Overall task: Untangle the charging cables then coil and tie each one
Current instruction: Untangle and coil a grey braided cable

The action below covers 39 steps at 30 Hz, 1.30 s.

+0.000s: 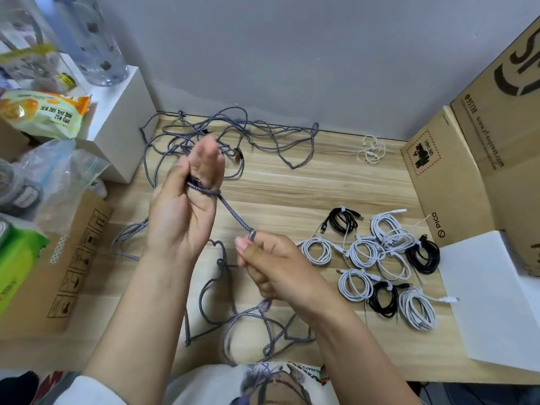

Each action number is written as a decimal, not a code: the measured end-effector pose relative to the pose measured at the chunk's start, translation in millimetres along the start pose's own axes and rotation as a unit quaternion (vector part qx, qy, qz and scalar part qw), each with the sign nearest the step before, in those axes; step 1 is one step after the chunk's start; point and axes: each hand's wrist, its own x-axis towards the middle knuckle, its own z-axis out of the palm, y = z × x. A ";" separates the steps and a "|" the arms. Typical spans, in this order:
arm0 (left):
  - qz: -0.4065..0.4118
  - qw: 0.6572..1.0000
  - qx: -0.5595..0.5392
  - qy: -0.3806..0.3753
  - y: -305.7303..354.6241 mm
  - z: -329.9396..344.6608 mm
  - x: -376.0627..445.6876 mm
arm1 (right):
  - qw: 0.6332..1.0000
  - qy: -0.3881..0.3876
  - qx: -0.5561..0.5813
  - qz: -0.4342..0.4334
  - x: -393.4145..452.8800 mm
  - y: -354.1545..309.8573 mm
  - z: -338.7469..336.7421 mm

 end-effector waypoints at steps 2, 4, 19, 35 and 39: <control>0.070 0.979 0.188 -0.047 -5.6 -7.7 2.7 | 0.998 0.006 -0.066 -0.022 -2.1 -2.7 1.9; 0.078 0.925 0.347 -0.135 -8.0 -15.6 1.5 | 0.991 0.022 -0.122 -0.043 -5.0 -5.6 1.2; -0.191 0.760 0.484 -0.390 6.2 -23.3 -28.5 | 0.956 0.191 -0.119 -0.188 -16.3 -29.9 -18.4; -0.275 0.902 0.010 -0.332 12.0 1.8 -32.2 | 0.979 0.099 -0.011 -0.176 0.6 -6.6 -7.6; -0.216 0.950 0.031 -0.223 13.5 1.1 -26.7 | 0.987 0.076 -0.076 -0.119 2.1 1.4 -6.3</control>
